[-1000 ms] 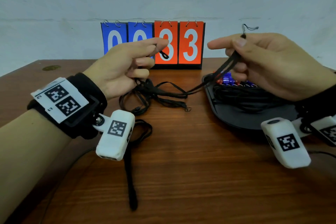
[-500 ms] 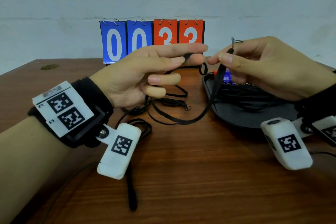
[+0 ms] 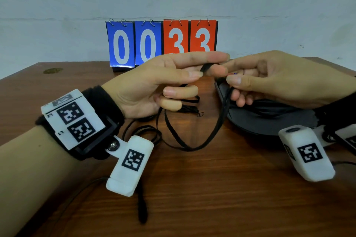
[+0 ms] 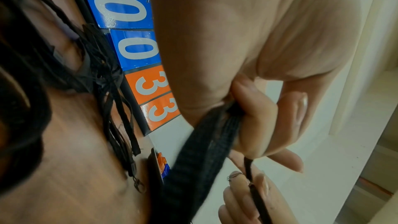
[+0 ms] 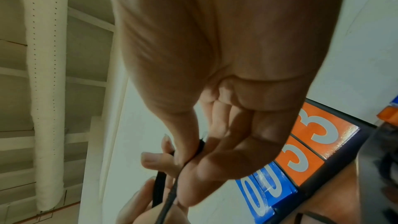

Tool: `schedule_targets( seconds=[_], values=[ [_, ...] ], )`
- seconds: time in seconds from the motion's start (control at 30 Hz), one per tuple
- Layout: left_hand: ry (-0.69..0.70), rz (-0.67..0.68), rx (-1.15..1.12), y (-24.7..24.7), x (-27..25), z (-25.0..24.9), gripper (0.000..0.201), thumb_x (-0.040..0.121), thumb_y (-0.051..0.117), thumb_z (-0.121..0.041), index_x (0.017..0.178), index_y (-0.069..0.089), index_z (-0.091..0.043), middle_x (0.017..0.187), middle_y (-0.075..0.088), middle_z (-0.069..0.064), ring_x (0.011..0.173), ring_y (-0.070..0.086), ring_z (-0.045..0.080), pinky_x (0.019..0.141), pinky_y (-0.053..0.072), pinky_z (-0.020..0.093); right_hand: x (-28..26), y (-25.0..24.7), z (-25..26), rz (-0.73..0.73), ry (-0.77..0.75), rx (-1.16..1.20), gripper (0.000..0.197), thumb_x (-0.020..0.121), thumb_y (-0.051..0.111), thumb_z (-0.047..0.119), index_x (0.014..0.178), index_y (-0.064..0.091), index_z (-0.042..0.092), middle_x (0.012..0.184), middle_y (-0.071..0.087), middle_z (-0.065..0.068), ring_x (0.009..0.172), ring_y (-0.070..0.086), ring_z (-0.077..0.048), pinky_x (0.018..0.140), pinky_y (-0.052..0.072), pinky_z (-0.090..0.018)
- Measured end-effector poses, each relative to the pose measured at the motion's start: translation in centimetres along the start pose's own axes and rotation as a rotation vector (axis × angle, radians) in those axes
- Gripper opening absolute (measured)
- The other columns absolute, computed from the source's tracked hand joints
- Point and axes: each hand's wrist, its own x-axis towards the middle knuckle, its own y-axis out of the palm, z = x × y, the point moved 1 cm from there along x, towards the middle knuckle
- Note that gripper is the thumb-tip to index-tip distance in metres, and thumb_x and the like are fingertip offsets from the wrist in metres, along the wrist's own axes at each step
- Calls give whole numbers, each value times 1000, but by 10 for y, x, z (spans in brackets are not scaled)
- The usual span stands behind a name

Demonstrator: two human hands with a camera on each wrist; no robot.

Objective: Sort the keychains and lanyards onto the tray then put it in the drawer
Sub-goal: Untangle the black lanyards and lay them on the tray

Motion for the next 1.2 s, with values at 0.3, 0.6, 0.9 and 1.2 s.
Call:
schedule_targets(
  seconds=[0.3,0.6,0.9,1.2],
  values=[
    [-22,43,-13,3,-1,1,54,99,47,-5,153,43,-8,126,66,0,52,23,6,44,17,17,2,0,-1,39,-15,-37,25,80,67,33,96,73,14,82,75,-9,73,71,-15,64,56,-19],
    [-70,-120,-15,-7,1,1,51,99,46,-8,149,50,-16,115,71,1,47,32,1,45,18,16,3,-17,3,-105,-25,47,17,82,63,27,82,65,10,70,66,-6,60,58,-13,55,51,-18],
    [-78,-285,-52,-16,6,2,49,93,55,-5,141,58,-10,98,71,0,49,42,2,47,38,14,-3,-47,9,-229,-8,96,11,81,65,24,77,64,15,67,65,0,57,57,-8,54,50,-15],
    [-52,-408,-81,-19,10,7,48,89,60,-4,136,62,-9,94,72,-1,65,53,6,70,53,25,-5,-61,3,-182,61,134,8,80,62,19,76,62,12,71,63,-4,59,53,-9,56,49,-17]
  ],
)
